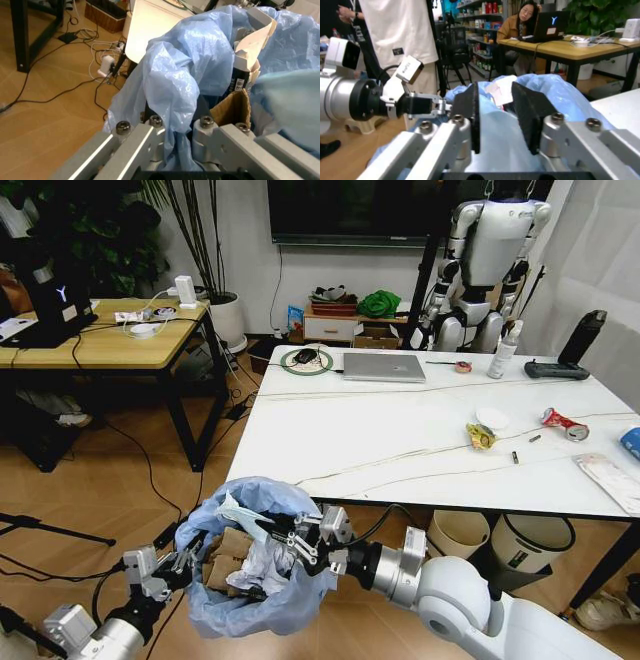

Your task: Pick up the trash bin and place the trash from the table into it.

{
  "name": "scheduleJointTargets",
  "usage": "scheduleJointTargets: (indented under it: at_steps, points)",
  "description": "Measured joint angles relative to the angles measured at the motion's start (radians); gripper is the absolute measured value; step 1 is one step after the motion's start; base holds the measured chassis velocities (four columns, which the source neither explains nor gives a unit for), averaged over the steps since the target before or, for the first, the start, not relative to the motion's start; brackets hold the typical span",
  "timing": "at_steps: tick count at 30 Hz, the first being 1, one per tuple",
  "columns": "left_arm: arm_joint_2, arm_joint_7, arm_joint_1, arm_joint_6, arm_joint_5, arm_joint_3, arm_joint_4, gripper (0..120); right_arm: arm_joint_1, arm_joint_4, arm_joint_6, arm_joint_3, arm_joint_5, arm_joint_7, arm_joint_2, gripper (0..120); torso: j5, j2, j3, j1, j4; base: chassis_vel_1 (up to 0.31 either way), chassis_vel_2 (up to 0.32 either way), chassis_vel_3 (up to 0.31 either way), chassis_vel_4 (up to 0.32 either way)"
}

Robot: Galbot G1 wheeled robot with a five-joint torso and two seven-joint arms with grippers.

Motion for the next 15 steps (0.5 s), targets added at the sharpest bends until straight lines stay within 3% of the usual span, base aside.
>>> scheduleJointTargets:
  at_steps: [7, 10, 12, 15]
  points:
    - [-0.001, -0.001, -0.001, 0.001, 0.003, 0.005, -0.001, 1, -0.053, 0.031, 0.019, 0.079, -0.021, 0.025, -0.025, 54, 0.0001, 0.000, 0.000, 0.000, 0.0001, 0.000, 0.000, 0.000, 0.000]
    - [-0.003, -0.001, 0.001, 0.001, 0.007, 0.011, -0.001, 1, -0.093, 0.046, 0.021, 0.202, -0.010, 0.059, -0.017, 67, 0.0001, 0.000, 0.000, 0.000, 0.0001, 0.000, 0.000, 0.000, 0.000]
    - [-0.003, -0.001, 0.001, 0.001, 0.007, 0.011, -0.001, 1, -0.101, 0.046, 0.021, 0.226, -0.010, 0.066, -0.017, 68, 0.0001, 0.000, 0.000, 0.000, 0.0001, 0.000, 0.000, 0.000, 0.000]
    - [0.002, 0.001, -0.001, 0.001, 0.018, 0.023, 0.012, 1, -0.188, 0.029, 0.039, 0.406, -0.063, 0.147, -0.020, 83, 0.0004, 0.000, 0.000, 0.000, 0.0004, 0.000, 0.000, 0.000, 0.000]
